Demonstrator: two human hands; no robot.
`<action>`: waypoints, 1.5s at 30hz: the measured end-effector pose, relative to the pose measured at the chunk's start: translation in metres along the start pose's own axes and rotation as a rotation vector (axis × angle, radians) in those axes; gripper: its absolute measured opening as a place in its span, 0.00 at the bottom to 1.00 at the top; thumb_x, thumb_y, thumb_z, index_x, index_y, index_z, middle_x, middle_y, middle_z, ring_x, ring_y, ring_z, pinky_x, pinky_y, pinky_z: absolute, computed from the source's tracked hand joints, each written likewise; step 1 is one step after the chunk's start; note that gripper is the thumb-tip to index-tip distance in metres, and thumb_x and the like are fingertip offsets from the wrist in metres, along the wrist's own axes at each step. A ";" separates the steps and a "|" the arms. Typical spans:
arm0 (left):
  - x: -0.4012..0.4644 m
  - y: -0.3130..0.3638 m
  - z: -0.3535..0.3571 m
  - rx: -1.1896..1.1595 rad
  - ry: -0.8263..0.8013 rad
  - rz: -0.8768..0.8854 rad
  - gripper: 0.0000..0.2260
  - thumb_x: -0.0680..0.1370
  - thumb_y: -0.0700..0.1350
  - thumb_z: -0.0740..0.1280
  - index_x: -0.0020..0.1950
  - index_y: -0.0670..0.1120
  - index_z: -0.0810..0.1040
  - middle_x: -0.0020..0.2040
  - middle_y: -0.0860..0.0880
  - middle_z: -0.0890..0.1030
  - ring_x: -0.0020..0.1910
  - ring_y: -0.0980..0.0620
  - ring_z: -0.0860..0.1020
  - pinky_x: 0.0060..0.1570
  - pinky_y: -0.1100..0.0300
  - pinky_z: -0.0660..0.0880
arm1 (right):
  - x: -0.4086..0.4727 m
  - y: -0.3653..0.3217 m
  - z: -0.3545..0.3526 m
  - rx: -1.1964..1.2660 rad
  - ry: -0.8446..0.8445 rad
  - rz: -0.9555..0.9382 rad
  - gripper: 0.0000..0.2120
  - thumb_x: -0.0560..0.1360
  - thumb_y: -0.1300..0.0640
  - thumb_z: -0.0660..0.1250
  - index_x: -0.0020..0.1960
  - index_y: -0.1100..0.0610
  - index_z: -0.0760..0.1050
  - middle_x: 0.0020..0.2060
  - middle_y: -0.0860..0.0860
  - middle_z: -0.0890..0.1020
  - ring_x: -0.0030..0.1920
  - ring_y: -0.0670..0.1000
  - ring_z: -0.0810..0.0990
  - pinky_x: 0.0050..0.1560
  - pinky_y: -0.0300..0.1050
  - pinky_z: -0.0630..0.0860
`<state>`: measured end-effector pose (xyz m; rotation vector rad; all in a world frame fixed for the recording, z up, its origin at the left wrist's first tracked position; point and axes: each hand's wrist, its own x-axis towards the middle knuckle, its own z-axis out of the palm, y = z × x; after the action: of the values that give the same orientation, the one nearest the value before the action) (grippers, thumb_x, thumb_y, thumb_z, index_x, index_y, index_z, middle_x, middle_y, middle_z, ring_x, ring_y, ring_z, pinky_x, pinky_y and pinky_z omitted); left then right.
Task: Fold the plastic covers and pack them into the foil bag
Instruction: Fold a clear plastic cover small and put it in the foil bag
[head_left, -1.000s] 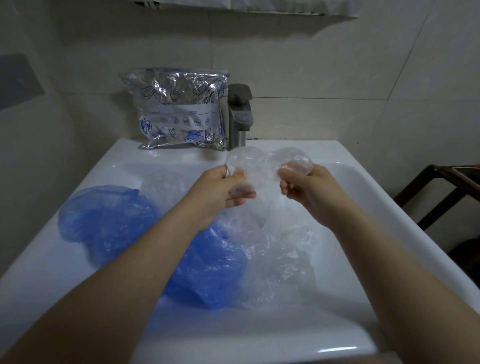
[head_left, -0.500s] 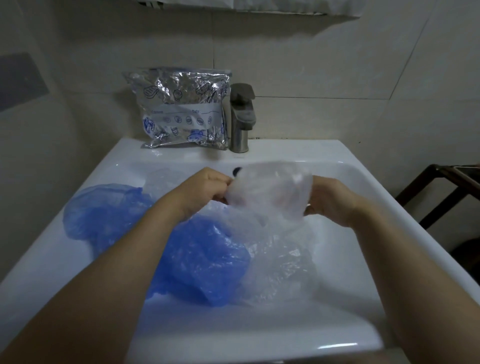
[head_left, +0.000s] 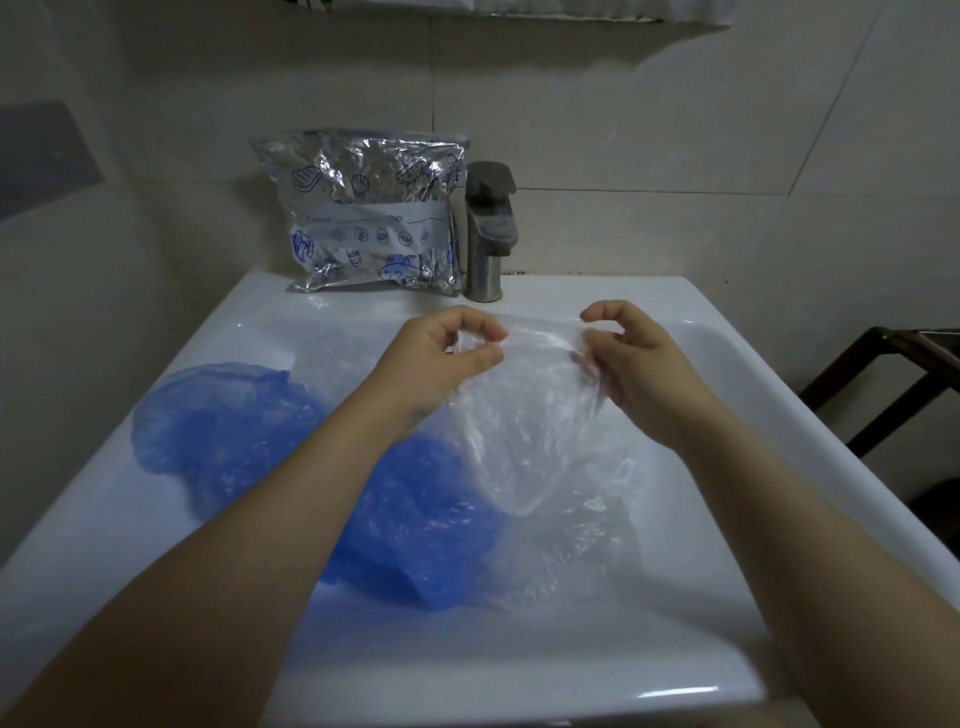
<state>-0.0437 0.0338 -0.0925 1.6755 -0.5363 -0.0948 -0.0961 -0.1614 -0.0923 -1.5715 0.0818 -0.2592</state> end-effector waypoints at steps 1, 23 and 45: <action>0.000 0.001 0.000 -0.053 -0.005 -0.003 0.12 0.72 0.34 0.70 0.41 0.53 0.80 0.40 0.59 0.79 0.46 0.58 0.74 0.49 0.63 0.73 | 0.000 -0.002 -0.001 0.100 0.007 0.059 0.09 0.80 0.64 0.57 0.46 0.53 0.72 0.28 0.49 0.75 0.27 0.44 0.74 0.30 0.38 0.68; 0.006 -0.003 -0.005 0.469 -0.022 0.039 0.02 0.75 0.44 0.69 0.46 0.49 0.81 0.46 0.55 0.74 0.45 0.58 0.74 0.49 0.70 0.70 | -0.006 -0.007 -0.009 -0.544 -0.113 -0.067 0.13 0.78 0.54 0.63 0.36 0.53 0.80 0.28 0.51 0.74 0.30 0.48 0.69 0.33 0.38 0.66; 0.000 -0.004 0.001 -0.243 -0.069 -0.226 0.12 0.74 0.37 0.68 0.51 0.54 0.81 0.57 0.48 0.80 0.55 0.52 0.77 0.61 0.57 0.71 | -0.001 -0.010 -0.007 -0.182 -0.092 -0.020 0.03 0.73 0.64 0.68 0.41 0.59 0.78 0.39 0.56 0.80 0.38 0.49 0.77 0.43 0.40 0.74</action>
<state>-0.0431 0.0330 -0.0963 1.4931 -0.3687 -0.3696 -0.1000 -0.1681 -0.0830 -1.7640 0.0176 -0.1990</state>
